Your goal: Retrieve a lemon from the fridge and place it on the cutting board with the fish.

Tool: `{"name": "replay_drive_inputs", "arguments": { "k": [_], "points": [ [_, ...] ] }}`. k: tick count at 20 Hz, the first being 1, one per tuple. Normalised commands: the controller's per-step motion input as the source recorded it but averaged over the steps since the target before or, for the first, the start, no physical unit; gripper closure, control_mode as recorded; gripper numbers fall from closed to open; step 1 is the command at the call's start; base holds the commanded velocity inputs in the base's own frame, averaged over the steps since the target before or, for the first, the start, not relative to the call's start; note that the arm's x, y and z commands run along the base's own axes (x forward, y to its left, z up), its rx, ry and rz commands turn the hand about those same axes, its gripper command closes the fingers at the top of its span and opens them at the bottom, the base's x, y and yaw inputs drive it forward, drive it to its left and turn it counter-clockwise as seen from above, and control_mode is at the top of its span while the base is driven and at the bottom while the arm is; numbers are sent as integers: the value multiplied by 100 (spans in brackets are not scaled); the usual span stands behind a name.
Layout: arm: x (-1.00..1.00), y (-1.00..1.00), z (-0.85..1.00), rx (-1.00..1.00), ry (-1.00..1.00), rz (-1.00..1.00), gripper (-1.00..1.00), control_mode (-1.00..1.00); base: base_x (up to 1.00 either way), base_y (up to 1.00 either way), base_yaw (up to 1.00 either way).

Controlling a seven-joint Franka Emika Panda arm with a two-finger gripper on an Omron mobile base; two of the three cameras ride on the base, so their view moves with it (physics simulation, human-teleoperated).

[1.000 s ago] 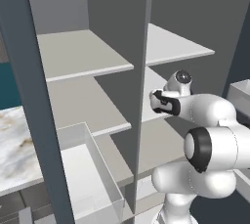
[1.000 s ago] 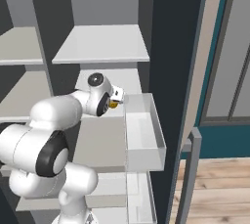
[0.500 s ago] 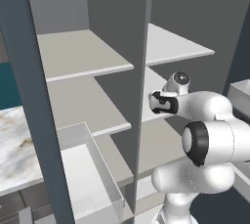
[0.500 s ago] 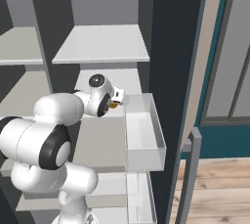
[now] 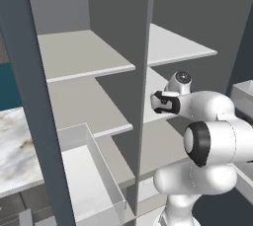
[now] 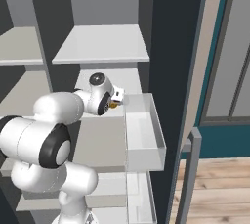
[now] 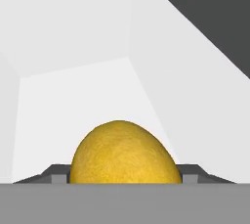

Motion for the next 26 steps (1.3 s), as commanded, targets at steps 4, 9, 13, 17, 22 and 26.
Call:
{"name": "replay_drive_inputs", "arguments": {
  "k": [4,9,13,17,22,26],
  "points": [
    [-56,35,0,0,-3,0,100,-100,0,0,0],
    [-100,46,40,0,0,2,100,-100,0,0,0],
    [-100,39,62,0,2,3,100,-100,0,0,0],
    [-100,42,53,0,4,5,100,-100,0,0,0],
    [-100,25,56,3,9,6,100,-100,0,0,0],
    [-100,0,83,7,16,9,100,-100,0,0,0]
  ]
}}
